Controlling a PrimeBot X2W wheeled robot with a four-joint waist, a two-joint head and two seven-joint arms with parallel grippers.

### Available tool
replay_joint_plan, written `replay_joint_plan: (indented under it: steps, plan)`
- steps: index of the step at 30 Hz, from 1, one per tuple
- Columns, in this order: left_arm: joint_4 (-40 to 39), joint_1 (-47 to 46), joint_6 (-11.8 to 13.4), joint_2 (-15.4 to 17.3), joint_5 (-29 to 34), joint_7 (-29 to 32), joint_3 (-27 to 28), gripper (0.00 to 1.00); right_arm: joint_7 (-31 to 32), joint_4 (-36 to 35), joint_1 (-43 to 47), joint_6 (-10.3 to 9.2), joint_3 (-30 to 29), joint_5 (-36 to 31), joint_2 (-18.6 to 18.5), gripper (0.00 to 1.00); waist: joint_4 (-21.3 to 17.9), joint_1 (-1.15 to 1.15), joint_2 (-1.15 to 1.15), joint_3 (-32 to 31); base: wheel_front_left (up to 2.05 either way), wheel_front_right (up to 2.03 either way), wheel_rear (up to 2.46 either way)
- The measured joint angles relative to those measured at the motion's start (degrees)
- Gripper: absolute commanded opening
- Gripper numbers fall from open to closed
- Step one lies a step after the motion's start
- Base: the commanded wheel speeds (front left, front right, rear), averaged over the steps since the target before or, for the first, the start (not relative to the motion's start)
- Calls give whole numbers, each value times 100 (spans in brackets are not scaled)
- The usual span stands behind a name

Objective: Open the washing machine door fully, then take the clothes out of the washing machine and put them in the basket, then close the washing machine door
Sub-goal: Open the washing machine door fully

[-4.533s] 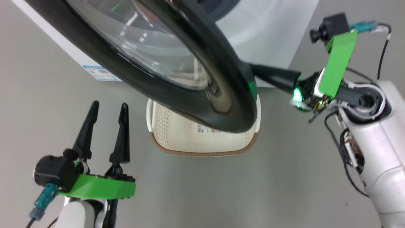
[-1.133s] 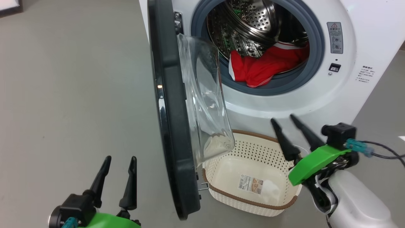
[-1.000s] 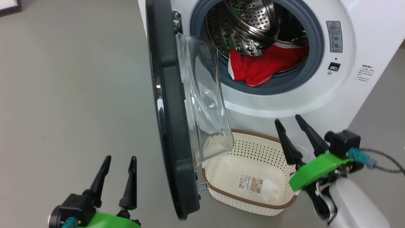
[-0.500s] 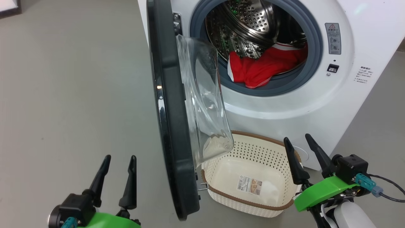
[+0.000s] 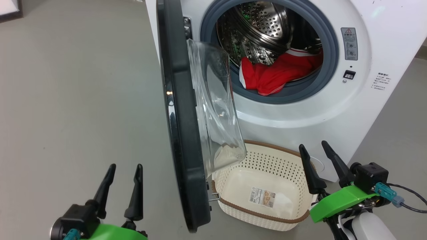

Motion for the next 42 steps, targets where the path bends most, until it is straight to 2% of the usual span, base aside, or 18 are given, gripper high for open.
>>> replay_joint_plan:
  steps: [3, 4, 5, 6, 15, 20, 25, 32, 36, 42]
  plan:
    - [-5, 5, 8, 1, -59, 0, 11, 100, 0, 0, 1, 0, 2, 3, 0, 100, 3, 0, 0, -1, 0, 0, 0]
    - [-10, 7, 8, 0, -76, 0, 11, 84, 0, 0, 3, 0, 2, 3, 0, 100, 3, 0, 0, -3, 0, 0, 0]
    - [-13, 8, 8, 1, -85, 0, 12, 31, 0, 0, 5, 0, 2, 4, 1, 100, 3, 0, 0, -5, 0, 0, 0]
    - [-19, 9, 8, 1, -82, 0, 12, 0, 0, 0, 9, 0, 3, 4, 1, 100, 2, 0, 0, -7, 0, 0, 0]
    - [-421, 10, 69, 1, -75, 0, 22, 0, 0, 2, 140, 0, -121, 9, 9, 100, -46, 0, 0, -44, 0, 0, 0]
    - [-1141, -41, 241, 4, -268, 0, 53, 0, 0, 4, 202, 0, -133, 123, 11, 100, -88, 0, 0, -58, 0, 0, 0]
    - [-2033, -337, 293, 7, -379, -1, -48, 0, 0, 15, 207, 0, -107, 194, 12, 100, -135, 0, 0, -79, 0, 0, 0]
    - [-2577, -520, 226, 11, -374, -3, -835, 0, 0, 29, 207, 0, -83, 207, 13, 100, -227, 0, 0, -74, 0, 0, 0]
    - [-2601, -518, 180, 19, -272, 27, -1425, 0, 0, 32, 207, 0, -60, 215, 12, 100, -292, 0, 0, -60, 0, 0, 0]
    - [-2510, -488, 94, 31, -282, 405, -2119, 0, 0, 31, 207, 0, -40, 246, 12, 100, -344, 0, 0, 21, 0, 0, 0]
